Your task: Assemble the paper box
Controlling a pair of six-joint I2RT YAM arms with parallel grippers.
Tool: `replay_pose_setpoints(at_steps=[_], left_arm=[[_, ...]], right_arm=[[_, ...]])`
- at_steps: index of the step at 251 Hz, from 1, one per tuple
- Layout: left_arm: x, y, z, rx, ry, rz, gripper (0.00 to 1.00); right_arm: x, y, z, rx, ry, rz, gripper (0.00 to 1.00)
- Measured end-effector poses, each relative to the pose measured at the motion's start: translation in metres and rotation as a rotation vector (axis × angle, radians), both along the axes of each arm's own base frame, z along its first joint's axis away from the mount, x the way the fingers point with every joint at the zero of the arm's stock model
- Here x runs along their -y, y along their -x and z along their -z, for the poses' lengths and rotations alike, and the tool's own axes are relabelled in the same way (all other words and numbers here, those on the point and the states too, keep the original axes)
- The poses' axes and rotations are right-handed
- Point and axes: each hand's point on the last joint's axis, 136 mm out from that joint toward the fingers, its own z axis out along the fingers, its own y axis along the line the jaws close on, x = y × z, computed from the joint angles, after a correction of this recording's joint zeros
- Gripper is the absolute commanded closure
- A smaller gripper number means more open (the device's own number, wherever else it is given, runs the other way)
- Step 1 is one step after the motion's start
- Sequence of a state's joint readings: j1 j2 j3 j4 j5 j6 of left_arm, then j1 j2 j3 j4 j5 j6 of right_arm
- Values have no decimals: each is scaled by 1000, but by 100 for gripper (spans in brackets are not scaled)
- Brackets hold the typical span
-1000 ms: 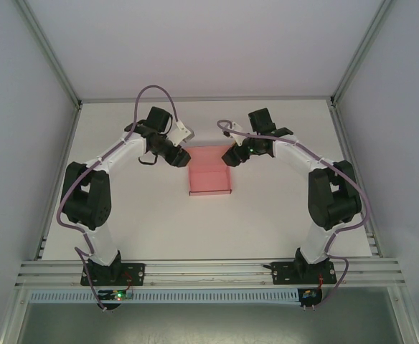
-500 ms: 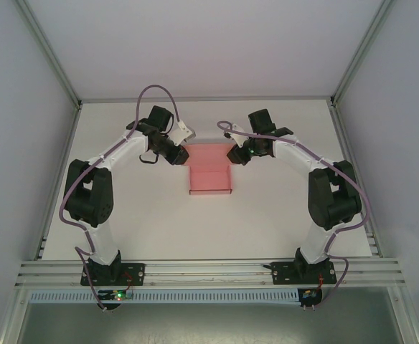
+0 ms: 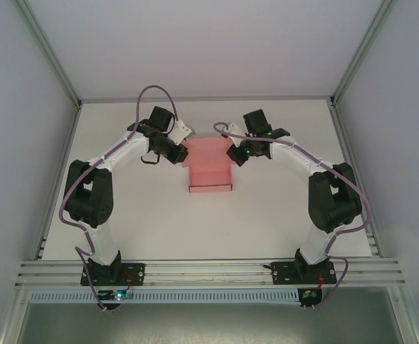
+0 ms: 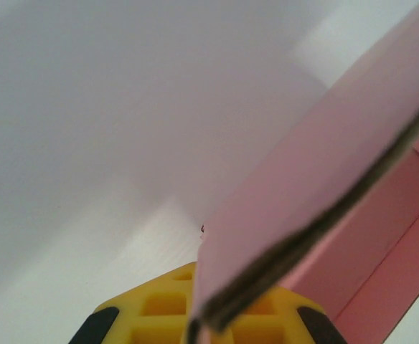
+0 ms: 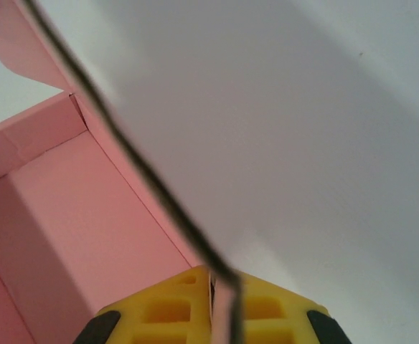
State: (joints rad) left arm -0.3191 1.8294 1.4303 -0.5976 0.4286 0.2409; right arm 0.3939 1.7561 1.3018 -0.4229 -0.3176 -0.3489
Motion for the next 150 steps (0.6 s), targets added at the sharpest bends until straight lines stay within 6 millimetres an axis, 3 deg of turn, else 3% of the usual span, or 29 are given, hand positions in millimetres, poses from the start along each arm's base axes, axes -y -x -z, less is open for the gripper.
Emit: replay_pose_setpoints(at_steps=[42,150], left_arm=[[-4,-12,-6,45,-20,-154,100],[3,-20,-21,138,-37,-438,100]], right_arm=[[-6,-9,-10,59,14,118,100],[-9,-25,-20,166,-97,554,100]])
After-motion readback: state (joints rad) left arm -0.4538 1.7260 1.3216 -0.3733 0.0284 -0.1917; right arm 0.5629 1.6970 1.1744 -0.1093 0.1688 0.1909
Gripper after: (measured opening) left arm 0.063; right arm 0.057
